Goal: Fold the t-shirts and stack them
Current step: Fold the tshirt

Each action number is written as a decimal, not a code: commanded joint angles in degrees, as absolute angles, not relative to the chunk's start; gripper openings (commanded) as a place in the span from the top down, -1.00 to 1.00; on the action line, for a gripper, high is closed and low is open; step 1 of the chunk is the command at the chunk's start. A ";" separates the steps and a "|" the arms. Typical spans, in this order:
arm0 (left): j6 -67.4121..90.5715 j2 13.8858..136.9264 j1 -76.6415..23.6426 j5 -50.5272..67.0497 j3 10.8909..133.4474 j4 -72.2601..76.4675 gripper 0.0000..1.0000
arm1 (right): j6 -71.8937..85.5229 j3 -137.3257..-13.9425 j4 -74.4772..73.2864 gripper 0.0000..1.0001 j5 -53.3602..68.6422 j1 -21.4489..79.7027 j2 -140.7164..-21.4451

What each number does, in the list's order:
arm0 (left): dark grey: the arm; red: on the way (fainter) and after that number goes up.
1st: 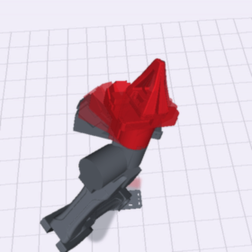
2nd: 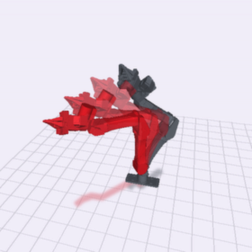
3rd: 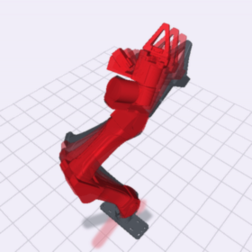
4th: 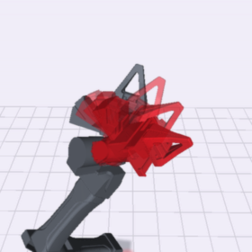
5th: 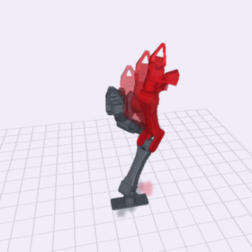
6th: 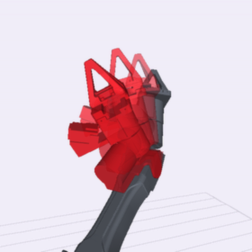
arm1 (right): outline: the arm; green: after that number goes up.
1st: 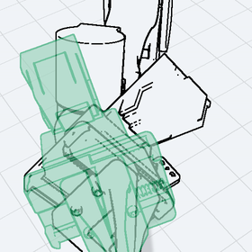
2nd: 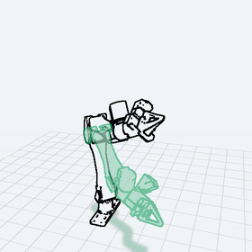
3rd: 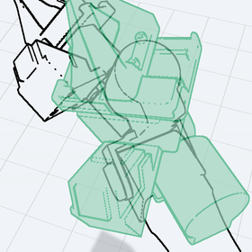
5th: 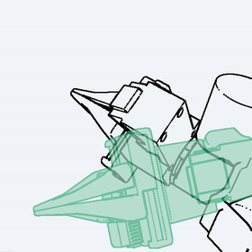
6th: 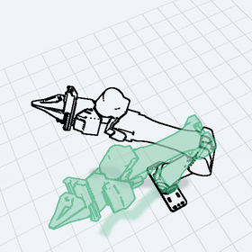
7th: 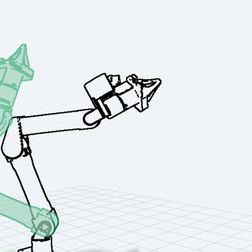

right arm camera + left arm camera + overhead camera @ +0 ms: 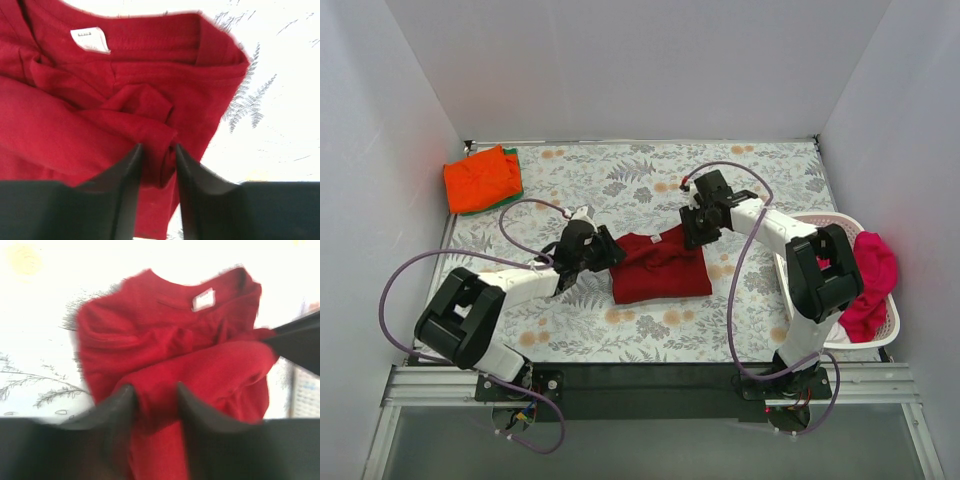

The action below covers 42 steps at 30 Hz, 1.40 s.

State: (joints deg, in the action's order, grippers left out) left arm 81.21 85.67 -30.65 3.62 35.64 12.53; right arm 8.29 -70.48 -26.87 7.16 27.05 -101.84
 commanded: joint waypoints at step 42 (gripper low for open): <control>90.44 77.77 -28.92 16.17 21.10 21.35 -0.96 | 13.53 -47.02 -5.45 -0.38 13.54 26.28 -91.49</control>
State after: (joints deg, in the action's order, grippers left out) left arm 88.71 76.40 -29.15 13.21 22.59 16.56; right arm 12.82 -47.90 -7.16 15.00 26.00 -90.06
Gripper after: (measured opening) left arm 0.981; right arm 0.698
